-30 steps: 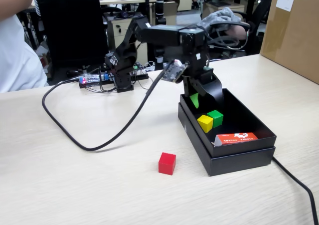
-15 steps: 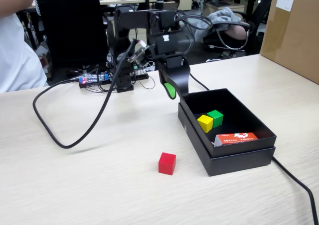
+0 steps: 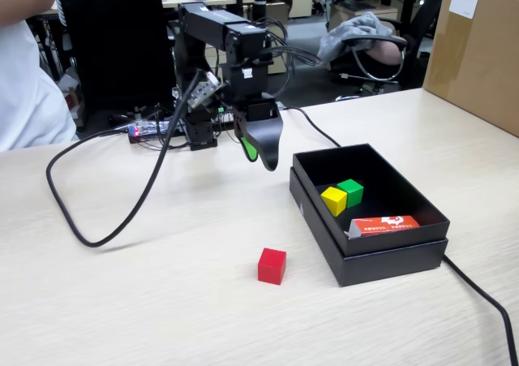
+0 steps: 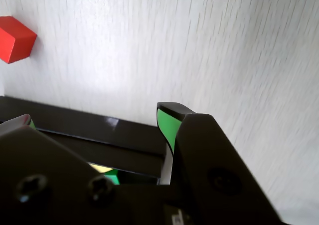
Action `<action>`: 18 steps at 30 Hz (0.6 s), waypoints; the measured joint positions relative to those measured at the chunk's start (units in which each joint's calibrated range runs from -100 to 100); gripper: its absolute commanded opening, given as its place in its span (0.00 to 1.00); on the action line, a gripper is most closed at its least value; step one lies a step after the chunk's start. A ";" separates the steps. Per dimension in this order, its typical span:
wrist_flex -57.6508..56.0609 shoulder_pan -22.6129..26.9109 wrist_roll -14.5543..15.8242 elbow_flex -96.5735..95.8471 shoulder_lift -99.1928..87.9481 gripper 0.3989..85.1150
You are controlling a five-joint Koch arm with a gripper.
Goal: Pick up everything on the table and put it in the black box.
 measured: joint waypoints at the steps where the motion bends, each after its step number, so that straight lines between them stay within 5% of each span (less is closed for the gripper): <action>1: 0.00 -0.05 0.00 0.00 0.13 0.57; 18: -0.08 -2.39 0.93 30.12 23.04 0.56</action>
